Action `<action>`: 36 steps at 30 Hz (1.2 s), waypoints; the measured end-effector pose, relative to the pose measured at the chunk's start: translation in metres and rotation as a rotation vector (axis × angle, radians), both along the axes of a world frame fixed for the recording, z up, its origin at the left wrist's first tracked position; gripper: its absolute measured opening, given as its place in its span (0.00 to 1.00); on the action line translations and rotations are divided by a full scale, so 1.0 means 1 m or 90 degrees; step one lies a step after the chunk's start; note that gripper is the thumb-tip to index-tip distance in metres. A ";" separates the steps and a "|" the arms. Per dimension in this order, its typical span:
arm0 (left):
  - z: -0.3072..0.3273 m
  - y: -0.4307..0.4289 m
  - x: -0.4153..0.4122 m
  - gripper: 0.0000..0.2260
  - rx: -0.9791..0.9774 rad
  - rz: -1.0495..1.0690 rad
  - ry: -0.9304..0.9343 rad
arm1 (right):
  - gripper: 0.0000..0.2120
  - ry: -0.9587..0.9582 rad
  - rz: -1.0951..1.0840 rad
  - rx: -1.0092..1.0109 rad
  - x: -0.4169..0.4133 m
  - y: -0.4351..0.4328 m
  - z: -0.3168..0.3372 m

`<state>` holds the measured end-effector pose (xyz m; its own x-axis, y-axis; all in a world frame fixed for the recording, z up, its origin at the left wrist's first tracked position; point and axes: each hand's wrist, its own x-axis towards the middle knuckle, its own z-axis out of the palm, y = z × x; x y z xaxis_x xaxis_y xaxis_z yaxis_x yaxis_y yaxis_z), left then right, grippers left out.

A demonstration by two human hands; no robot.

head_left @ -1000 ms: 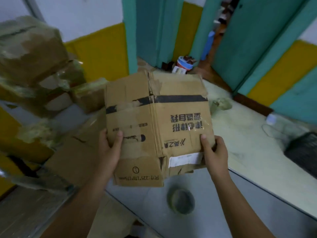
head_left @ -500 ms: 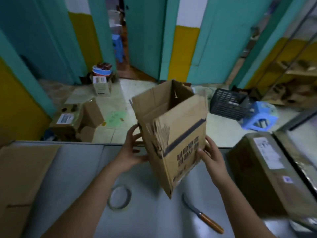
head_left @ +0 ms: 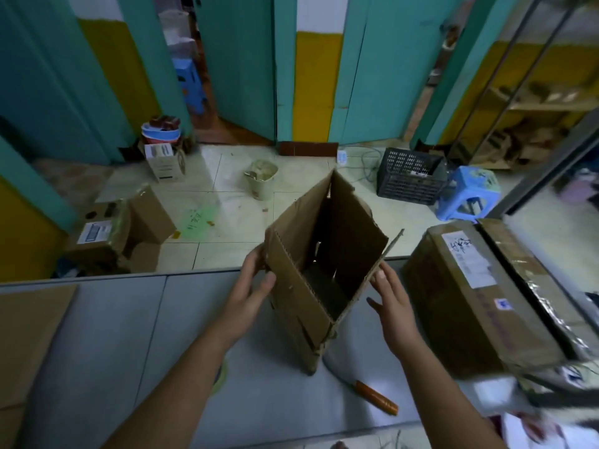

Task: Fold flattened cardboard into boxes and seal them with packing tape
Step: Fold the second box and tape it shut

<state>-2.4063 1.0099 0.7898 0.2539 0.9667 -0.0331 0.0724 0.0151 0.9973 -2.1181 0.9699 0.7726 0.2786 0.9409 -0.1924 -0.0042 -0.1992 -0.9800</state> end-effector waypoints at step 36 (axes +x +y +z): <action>0.043 -0.008 0.005 0.21 0.032 0.144 -0.040 | 0.18 -0.359 0.234 0.108 0.028 0.063 0.105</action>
